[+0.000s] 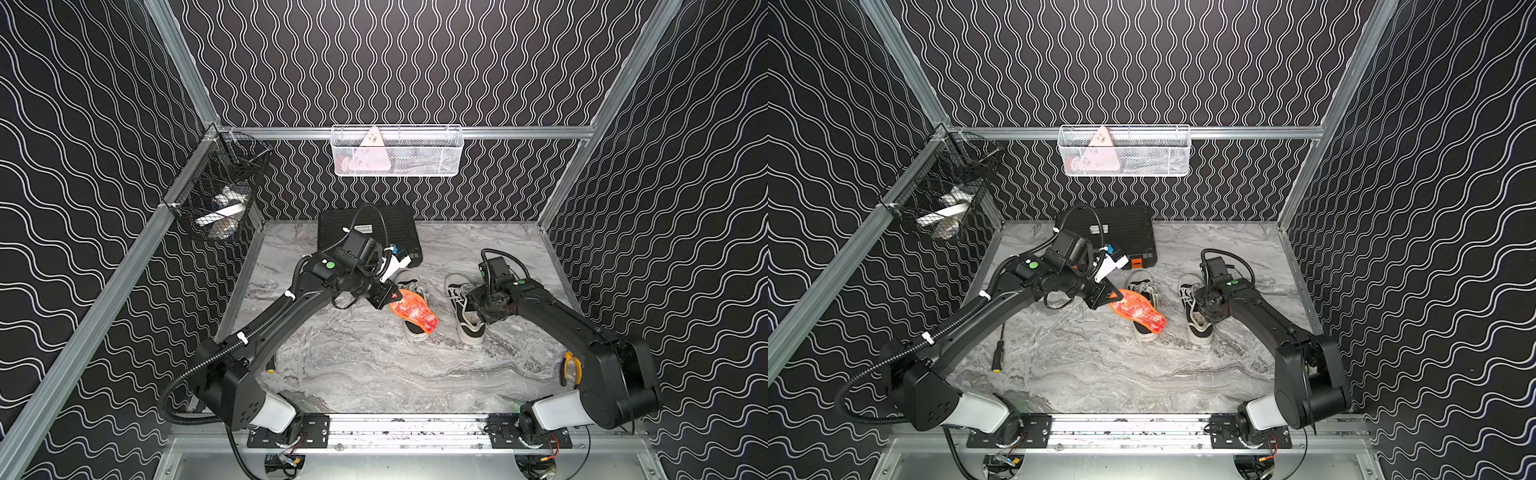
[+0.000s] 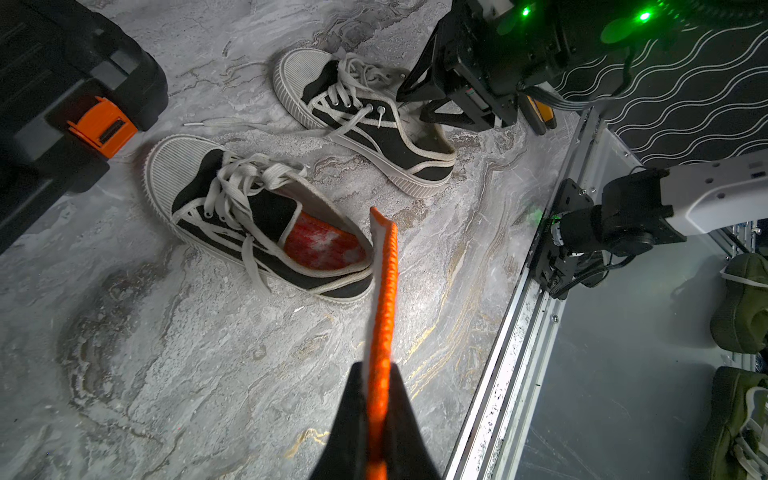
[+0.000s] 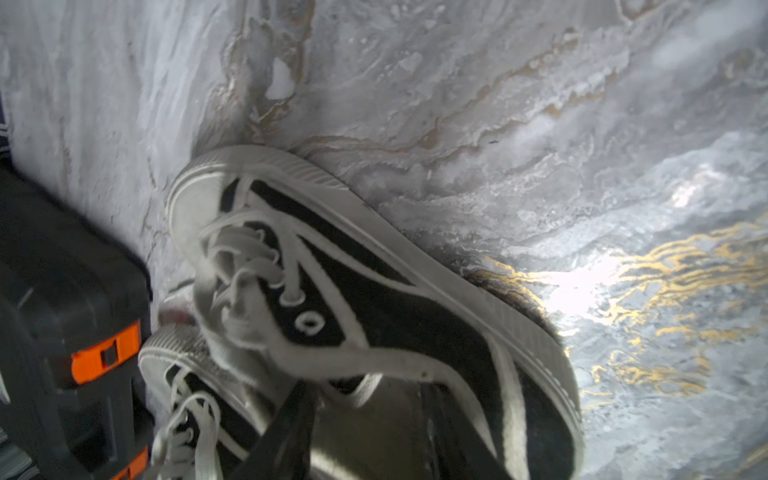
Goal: Insert the insole into the shoe
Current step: Adjust the shoe at the center of the board.
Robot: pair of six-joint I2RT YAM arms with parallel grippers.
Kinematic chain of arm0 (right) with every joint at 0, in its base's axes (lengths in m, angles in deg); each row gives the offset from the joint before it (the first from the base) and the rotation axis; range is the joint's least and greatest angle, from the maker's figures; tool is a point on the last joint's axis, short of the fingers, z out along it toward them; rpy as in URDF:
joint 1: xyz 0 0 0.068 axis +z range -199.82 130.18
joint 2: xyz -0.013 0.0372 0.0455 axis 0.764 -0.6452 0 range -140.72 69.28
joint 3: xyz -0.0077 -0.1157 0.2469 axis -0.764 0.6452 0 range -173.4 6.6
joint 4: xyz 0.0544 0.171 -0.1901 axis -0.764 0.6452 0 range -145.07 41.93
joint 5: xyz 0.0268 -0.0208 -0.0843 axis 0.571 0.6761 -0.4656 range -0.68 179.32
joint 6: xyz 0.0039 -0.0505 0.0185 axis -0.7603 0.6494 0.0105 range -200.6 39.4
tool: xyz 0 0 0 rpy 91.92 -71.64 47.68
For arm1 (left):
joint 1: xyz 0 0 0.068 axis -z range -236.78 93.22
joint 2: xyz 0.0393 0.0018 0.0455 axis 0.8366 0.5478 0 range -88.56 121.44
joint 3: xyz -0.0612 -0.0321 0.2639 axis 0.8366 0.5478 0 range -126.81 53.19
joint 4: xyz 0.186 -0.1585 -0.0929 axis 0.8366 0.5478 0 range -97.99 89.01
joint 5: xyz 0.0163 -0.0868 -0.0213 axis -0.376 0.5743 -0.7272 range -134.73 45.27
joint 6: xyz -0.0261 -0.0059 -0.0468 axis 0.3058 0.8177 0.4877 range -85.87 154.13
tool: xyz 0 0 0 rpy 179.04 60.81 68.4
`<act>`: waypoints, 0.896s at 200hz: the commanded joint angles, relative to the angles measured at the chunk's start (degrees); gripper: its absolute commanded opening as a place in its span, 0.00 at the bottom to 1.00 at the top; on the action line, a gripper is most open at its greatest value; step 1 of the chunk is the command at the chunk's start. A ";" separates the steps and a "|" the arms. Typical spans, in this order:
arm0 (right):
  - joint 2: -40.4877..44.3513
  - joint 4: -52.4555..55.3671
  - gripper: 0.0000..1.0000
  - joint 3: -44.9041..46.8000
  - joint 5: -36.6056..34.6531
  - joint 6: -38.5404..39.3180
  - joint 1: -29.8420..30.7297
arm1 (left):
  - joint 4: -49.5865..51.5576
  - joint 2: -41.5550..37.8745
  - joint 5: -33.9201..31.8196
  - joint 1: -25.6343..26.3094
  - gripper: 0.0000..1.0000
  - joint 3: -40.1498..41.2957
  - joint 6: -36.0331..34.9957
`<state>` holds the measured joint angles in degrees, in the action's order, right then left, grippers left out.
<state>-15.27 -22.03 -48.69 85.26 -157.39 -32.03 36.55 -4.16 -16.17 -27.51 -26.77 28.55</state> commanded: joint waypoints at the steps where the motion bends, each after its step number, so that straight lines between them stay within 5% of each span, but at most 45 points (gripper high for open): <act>1: -2.29 -0.83 0.45 -1.27 -0.25 -4.94 -0.27 | -0.51 -0.33 0.35 -0.11 0.00 -0.02 -0.35; 129: -9.95 11.20 0.62 -6.76 -2.23 -11.69 4.25 | 0.32 -0.22 0.99 -0.20 0.00 -2.51 -0.56; 179: -13.72 7.94 0.63 -7.71 -6.09 -12.48 4.02 | 0.73 -0.90 1.77 -0.24 0.00 -3.00 -0.17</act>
<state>-27.38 -15.04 -55.27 82.44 -168.04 -27.64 36.87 -4.62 -15.32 -27.62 -29.31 28.40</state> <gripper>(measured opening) 0.637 0.084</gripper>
